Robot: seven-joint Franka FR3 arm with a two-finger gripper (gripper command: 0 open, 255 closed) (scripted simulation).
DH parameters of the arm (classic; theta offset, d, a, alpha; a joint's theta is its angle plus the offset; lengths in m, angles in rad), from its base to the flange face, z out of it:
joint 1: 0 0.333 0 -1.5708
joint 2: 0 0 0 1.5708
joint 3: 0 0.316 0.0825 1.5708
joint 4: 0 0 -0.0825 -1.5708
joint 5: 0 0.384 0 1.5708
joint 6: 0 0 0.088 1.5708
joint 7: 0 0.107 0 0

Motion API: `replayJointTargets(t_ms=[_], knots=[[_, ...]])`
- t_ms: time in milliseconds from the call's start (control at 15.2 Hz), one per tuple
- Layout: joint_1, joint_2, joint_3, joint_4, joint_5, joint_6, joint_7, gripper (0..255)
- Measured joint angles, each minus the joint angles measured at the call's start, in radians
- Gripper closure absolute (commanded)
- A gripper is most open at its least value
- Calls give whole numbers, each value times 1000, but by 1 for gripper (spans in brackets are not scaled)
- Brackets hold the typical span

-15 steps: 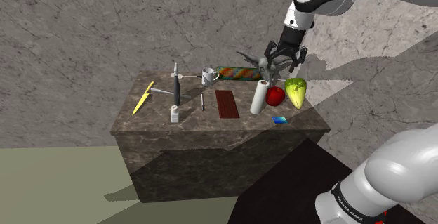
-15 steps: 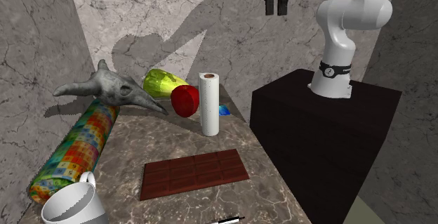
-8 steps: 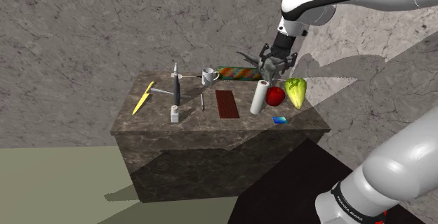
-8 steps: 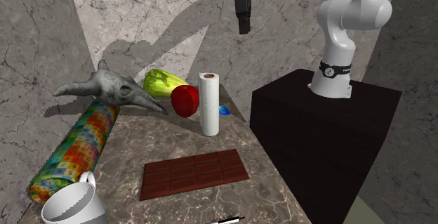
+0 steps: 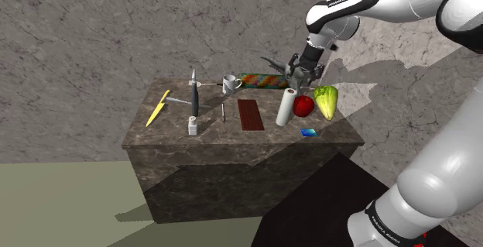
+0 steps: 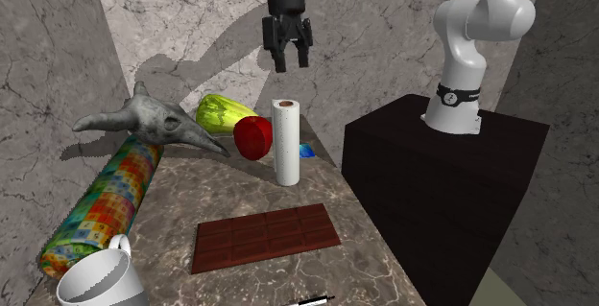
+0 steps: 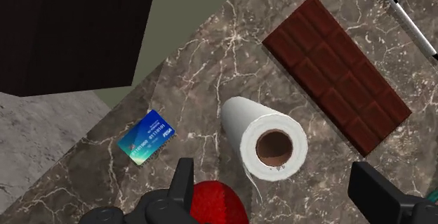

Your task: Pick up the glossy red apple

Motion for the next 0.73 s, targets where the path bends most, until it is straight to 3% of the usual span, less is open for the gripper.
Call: replayJointTargets(t_ms=[726], knots=[[-111, 266, -78, 145, 158, 115, 177, 0]])
